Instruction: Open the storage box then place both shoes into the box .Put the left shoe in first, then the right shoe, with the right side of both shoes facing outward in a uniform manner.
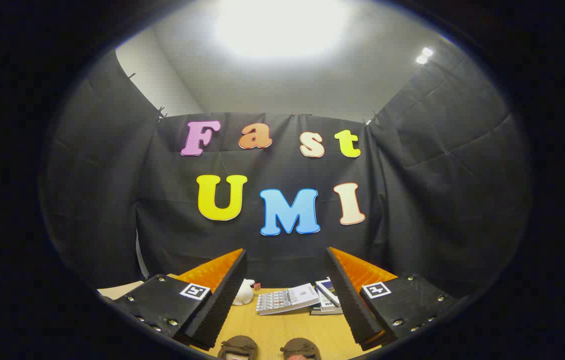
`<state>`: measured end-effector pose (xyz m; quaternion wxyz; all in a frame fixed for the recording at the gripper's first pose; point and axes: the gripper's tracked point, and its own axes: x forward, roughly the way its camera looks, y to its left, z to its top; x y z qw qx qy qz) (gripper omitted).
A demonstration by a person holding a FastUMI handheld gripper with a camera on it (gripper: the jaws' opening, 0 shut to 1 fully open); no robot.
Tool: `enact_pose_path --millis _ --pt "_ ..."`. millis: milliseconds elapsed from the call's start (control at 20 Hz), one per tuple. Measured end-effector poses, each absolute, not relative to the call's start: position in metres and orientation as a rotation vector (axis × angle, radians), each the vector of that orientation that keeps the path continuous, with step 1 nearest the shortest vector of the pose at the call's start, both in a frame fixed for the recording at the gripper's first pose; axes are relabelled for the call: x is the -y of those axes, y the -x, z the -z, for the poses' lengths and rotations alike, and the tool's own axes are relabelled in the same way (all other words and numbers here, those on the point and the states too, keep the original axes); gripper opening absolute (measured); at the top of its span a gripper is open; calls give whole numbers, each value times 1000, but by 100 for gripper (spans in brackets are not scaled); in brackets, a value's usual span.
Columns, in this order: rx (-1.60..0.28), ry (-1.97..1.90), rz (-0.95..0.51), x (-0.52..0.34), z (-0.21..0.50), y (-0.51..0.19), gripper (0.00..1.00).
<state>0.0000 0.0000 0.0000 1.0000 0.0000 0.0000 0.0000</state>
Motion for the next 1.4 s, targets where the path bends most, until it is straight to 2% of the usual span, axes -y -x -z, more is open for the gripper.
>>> enact_pose_path --millis 1050,1400 --pt "-18 -22 -54 -11 7 1 95" --pt "-121 -140 -155 -40 39 11 95"
